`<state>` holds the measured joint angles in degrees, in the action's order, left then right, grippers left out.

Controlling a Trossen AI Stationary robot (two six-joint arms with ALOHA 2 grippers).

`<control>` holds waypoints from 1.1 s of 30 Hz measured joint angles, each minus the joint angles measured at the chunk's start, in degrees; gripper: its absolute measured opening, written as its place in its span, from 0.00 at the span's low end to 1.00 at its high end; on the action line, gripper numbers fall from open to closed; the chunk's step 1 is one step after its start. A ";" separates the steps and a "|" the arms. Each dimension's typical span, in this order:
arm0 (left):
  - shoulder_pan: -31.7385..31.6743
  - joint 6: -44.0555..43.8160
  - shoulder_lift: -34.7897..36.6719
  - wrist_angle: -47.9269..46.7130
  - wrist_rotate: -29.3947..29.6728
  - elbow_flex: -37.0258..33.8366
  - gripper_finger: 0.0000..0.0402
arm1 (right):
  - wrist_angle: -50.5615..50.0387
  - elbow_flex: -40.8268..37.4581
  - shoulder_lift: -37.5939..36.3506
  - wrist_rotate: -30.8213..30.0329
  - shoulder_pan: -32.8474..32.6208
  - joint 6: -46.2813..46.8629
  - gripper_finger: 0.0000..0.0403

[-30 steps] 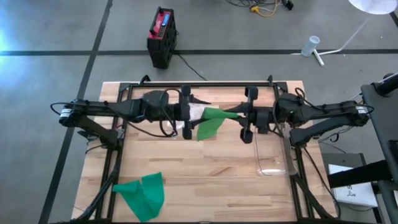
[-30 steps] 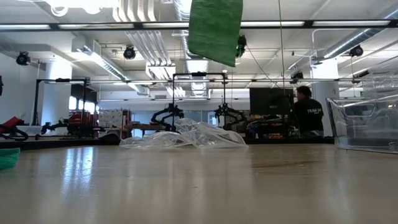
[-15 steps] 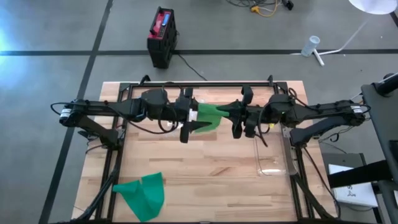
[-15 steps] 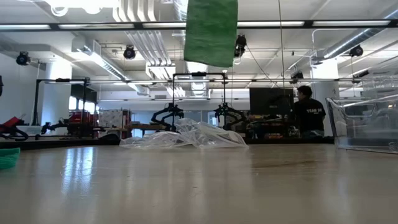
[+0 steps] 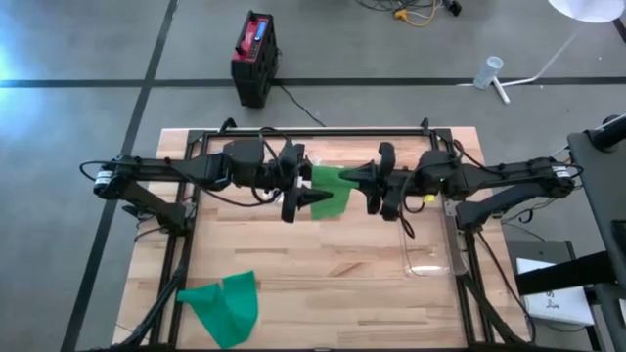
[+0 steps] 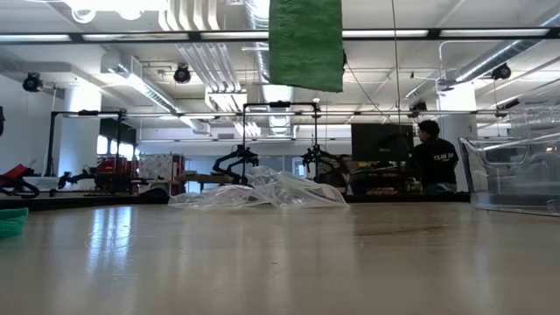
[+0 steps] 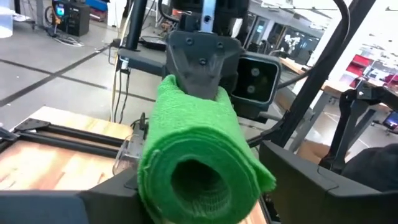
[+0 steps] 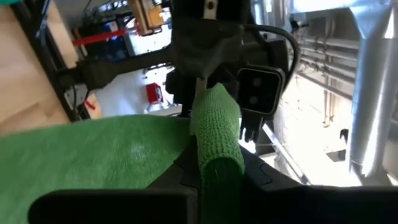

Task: Roll bandage
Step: Roll the green bandage

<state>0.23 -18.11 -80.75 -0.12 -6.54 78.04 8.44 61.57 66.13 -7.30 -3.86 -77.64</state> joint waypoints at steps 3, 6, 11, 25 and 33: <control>-0.13 -0.02 -0.04 0.01 0.01 0.00 0.52 | -0.45 0.01 0.00 -0.05 0.00 -2.48 0.10; -0.13 1.75 -0.04 0.11 0.43 0.00 0.44 | -0.55 0.01 0.00 0.00 0.00 -2.74 0.12; -0.11 6.64 -0.04 0.07 3.97 -0.01 0.21 | -1.67 0.01 -0.01 -0.71 0.04 -3.20 0.18; -0.42 18.50 -0.02 -0.44 4.67 -0.07 0.07 | -3.86 1.50 -0.35 0.06 -0.67 25.19 0.47; -0.39 37.58 0.20 -0.27 4.34 -1.41 0.07 | -6.39 4.72 -1.13 3.22 -1.40 46.27 0.66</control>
<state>-0.16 19.47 -80.55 -0.38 -2.20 76.63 2.05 66.29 65.00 -4.08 -5.26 -31.37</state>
